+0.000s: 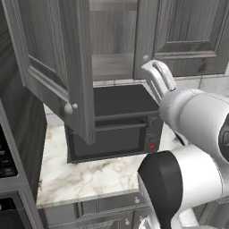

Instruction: Open the cabinet and move the ladle to the pot. Then close the cabinet.

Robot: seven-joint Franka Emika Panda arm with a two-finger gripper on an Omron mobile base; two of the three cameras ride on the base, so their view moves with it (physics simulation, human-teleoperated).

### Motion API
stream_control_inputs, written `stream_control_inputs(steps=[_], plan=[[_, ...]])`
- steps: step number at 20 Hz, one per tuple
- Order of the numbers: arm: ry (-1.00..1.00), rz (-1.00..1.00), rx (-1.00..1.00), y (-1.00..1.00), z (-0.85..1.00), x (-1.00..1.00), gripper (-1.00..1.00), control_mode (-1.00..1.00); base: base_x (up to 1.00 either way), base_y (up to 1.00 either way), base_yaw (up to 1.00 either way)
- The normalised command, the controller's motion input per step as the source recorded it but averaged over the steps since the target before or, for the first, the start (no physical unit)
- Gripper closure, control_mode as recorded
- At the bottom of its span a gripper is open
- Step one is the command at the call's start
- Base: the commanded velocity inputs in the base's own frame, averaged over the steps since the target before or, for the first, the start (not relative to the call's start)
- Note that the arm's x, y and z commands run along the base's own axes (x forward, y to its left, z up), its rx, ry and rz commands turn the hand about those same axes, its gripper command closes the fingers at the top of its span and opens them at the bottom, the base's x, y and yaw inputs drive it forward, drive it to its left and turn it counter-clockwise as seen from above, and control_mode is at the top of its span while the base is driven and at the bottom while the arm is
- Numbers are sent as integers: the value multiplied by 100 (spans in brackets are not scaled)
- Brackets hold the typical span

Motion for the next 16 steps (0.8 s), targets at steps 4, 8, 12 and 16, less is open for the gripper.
stream_control_inputs(steps=[4, 8, 12, 16], plan=[[-3, 0, -2, 42, 0, -37, -100, -100, 0, 0, 0], [-7, 0, -2, 48, 0, -47, -100, -100, 0, 0, 0], [-7, 0, -2, 43, 0, -49, -100, -100, 0, 0, 0], [-5, 0, -1, 40, 0, -37, -100, -100, 0, 0, 0]])
